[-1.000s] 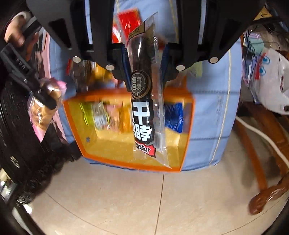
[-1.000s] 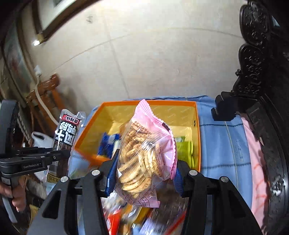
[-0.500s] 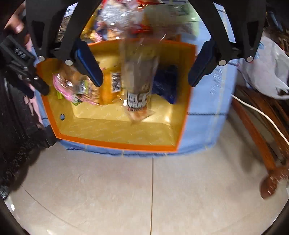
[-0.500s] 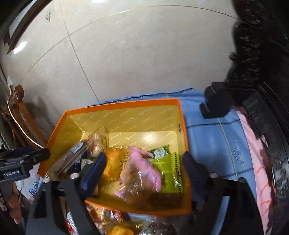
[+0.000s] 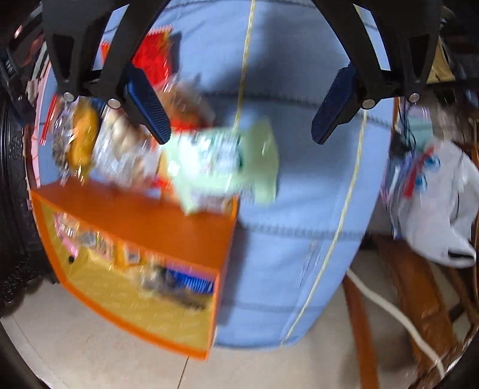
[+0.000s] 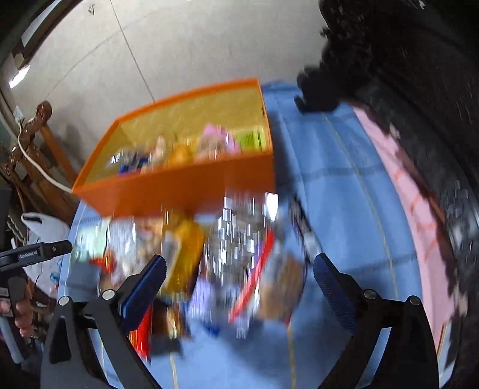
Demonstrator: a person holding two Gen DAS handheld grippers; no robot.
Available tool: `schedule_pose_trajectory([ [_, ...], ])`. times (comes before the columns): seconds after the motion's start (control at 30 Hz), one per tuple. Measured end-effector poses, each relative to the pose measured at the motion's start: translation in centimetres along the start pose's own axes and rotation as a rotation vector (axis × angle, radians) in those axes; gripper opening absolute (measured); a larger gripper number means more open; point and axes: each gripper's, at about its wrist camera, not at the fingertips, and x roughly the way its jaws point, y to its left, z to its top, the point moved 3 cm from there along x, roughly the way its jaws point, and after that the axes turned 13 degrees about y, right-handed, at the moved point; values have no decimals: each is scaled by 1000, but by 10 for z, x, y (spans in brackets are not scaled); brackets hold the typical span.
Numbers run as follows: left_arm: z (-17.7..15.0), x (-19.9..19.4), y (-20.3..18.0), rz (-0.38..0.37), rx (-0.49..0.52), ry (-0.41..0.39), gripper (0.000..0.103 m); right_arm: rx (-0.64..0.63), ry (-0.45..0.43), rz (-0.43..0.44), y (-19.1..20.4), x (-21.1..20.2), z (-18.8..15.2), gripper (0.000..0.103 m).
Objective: Organize snacks
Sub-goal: 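Move both tools back toward the remaining snack pile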
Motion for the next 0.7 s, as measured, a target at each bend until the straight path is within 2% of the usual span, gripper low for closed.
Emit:
schedule_pose_trajectory([
  [0.13,-32,17,13,-8,-31,47,93,28,58,24,-2,4,-34,99],
  [0.37,-72,36,9,14,31,112,93,70,163,81,9,21,-80,99],
  [0.47,-81,39,5,15,50,124,93,20,167,96,30,21,-86,99],
  [0.53,-87,41,4,15,56,132,93,-56,168,97,50,22,-87,99],
  [0.7,-99,45,4,17,64,146,93,-157,184,43,72,27,-86,99],
])
